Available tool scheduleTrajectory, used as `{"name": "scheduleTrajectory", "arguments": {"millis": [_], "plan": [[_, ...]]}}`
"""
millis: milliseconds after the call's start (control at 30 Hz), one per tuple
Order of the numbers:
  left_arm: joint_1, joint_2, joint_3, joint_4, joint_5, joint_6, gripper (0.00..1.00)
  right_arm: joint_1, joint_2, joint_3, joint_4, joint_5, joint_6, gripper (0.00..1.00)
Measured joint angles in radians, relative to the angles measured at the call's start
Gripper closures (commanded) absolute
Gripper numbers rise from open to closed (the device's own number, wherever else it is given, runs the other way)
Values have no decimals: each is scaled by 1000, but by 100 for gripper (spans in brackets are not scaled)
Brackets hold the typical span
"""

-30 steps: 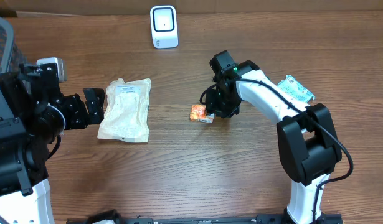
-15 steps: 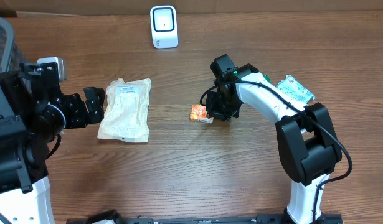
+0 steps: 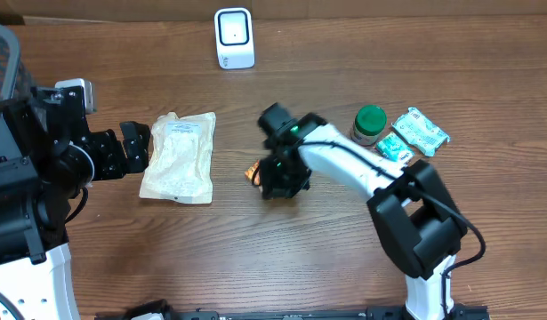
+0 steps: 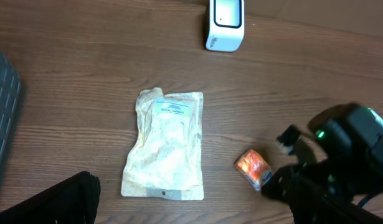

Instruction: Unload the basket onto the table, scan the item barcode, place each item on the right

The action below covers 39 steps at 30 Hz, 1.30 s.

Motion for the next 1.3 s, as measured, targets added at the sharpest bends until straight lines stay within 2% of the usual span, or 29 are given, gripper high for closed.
{"name": "scheduleTrajectory", "arguments": {"millis": [133, 267, 433, 700, 900, 1167, 1300], "plan": [[0, 10, 0, 0, 0, 0, 1, 8, 0, 25, -66, 9, -37, 75], [0, 18, 0, 0, 0, 0, 0, -63, 0, 120, -112, 26, -79, 71], [0, 32, 0, 0, 0, 0, 0, -140, -4, 151, -96, 37, -133, 72], [0, 67, 0, 0, 0, 0, 0, -150, -4, 35, 60, -7, -232, 72], [0, 92, 0, 0, 0, 0, 0, -148, -4, -42, 99, -37, -255, 73], [0, 117, 0, 0, 0, 0, 1, -146, -4, -53, 130, -72, -276, 73], [0, 132, 0, 0, 0, 0, 1, -145, 8, -53, 134, -82, -268, 82]]}}
